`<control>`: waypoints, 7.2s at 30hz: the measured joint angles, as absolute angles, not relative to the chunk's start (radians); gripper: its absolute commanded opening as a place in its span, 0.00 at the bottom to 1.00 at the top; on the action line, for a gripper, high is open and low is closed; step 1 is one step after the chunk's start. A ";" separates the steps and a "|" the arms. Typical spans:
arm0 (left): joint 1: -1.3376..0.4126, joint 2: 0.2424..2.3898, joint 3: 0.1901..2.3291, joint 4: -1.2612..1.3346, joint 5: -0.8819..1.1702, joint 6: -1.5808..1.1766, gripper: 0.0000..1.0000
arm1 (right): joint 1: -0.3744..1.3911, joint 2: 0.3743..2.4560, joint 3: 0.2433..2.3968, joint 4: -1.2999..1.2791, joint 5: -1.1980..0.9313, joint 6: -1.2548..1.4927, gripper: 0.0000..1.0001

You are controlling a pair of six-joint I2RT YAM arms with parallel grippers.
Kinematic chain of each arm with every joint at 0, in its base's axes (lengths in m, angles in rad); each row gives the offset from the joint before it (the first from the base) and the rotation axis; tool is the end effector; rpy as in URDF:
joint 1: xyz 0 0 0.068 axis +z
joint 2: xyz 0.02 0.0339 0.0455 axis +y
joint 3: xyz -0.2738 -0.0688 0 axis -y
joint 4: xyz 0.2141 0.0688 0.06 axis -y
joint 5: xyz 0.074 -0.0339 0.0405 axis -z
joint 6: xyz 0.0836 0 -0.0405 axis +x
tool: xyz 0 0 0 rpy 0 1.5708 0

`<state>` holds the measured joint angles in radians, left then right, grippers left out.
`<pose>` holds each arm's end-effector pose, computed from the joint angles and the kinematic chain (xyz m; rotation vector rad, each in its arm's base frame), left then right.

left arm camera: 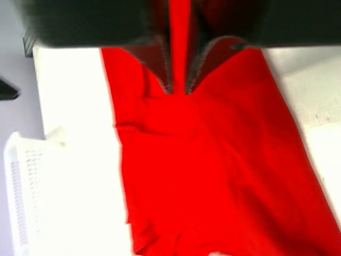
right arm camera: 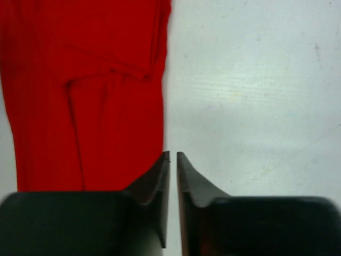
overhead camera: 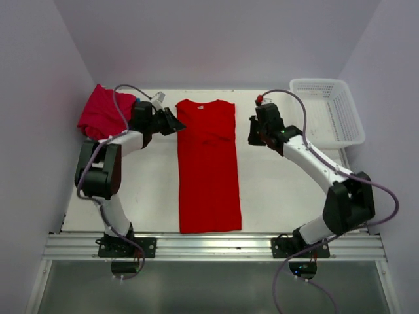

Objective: Fold and stack the t-shirts
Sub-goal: Grab the bottom of the folded rectangular tshirt with both arms, then fold the folded rectangular tshirt in 1/3 of the way, then grab one side of the 2/3 rectangular tshirt with both arms

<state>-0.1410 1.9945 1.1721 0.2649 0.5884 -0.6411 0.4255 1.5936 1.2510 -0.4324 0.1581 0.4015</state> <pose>0.4331 -0.1083 0.1711 -0.1848 2.2088 -1.0746 0.3332 0.1366 0.2623 0.0499 2.3442 0.2258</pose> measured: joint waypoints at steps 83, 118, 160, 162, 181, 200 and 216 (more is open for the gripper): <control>-0.905 0.822 0.203 -0.334 0.249 -1.146 0.00 | 0.817 1.037 0.305 -0.254 -0.272 1.089 0.00; -0.791 0.969 0.440 -0.317 -0.194 -0.789 0.00 | 0.757 1.259 0.748 -0.387 0.012 0.783 0.00; -0.284 1.470 1.078 0.055 -0.061 -0.486 1.00 | 0.484 1.850 1.440 -0.425 0.292 0.488 0.94; -0.288 1.443 1.053 0.076 -0.043 -0.485 1.00 | 0.485 1.782 1.386 -0.395 0.271 0.481 0.89; -0.295 1.420 0.771 0.035 0.165 -0.485 1.00 | 0.385 1.785 1.176 -0.253 -0.202 0.521 0.54; -0.385 1.186 0.426 -0.047 0.179 -0.515 1.00 | 0.434 1.513 0.772 -0.214 -0.228 0.531 0.64; -0.344 1.272 0.319 0.332 0.418 -0.559 1.00 | 0.434 1.512 0.756 -0.166 -0.247 0.542 0.76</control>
<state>-0.3439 1.2724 0.3191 0.3321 0.4183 -0.5591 0.4339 1.5116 0.7559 -0.1658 -0.2474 0.5415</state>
